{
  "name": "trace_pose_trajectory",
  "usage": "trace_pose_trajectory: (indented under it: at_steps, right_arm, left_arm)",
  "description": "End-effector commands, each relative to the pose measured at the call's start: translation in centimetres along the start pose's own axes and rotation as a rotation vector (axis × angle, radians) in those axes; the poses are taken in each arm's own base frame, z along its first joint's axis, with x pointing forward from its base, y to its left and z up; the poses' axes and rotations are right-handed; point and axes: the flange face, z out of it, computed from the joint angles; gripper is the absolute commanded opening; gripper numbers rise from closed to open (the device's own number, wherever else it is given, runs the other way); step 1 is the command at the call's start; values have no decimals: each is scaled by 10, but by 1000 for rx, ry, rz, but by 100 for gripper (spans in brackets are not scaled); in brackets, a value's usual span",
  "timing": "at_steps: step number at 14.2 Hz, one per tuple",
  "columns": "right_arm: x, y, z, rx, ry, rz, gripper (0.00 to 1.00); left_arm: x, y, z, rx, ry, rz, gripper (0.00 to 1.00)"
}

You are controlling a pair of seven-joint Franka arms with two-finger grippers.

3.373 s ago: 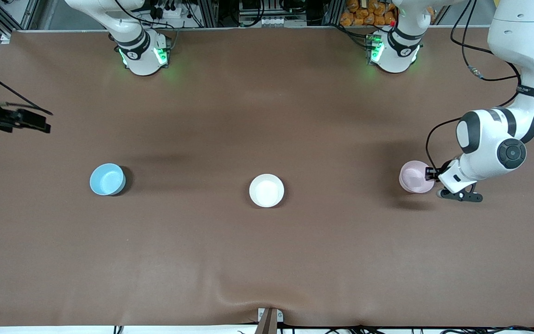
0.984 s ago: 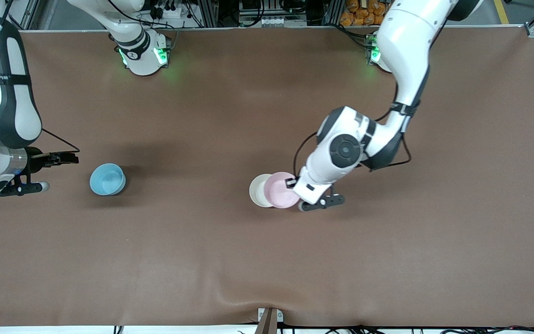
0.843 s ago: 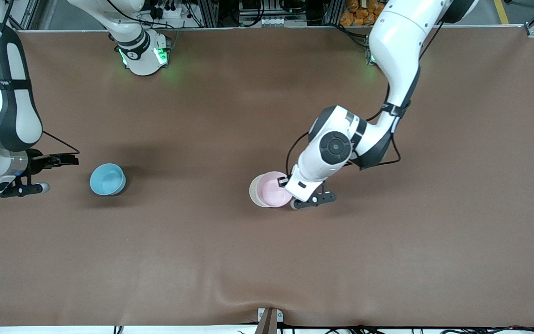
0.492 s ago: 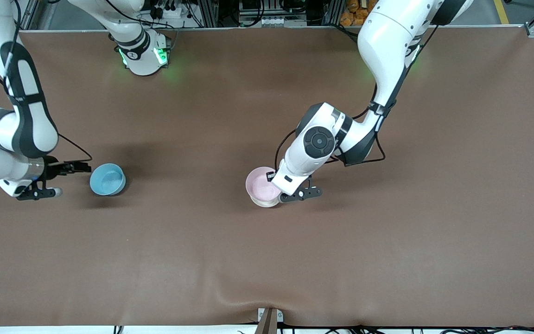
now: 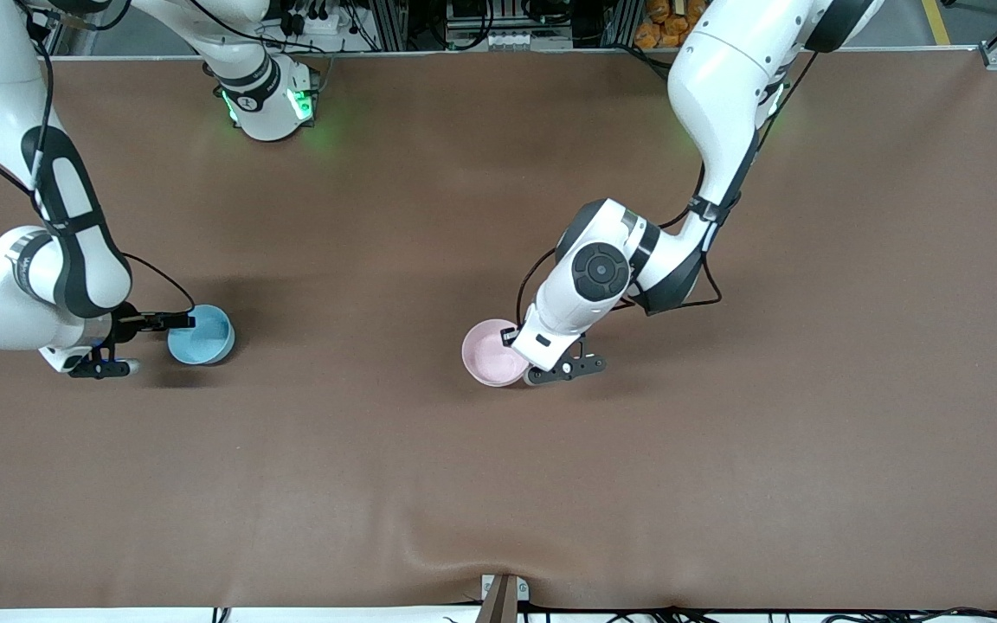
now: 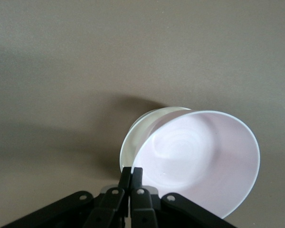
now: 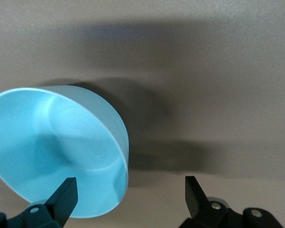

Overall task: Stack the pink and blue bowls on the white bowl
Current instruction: 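Open the left gripper while the right gripper grasps the blue bowl, then carry the blue bowl with the right gripper while the left gripper withdraws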

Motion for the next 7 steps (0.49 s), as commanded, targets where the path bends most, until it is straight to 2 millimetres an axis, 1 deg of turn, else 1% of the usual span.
trace_pose_trajectory:
  at_steps: [1, 3, 4, 7]
  right_arm:
    - [4, 4, 2, 29, 17, -2, 62]
    - [7, 7, 2, 41, 26, 9, 16]
    - [8, 8, 3, 43, 24, 12, 0]
    - [11, 8, -4, 42, 31, 12, 0]
  left_arm:
    - [3, 5, 6, -24, 6, 0, 0]
    - [3, 4, 11, -21, 5, 0, 0]
    - [5, 1, 15, -19, 4, -4, 0]
    - [5, 0, 23, -20, 7, -5, 0]
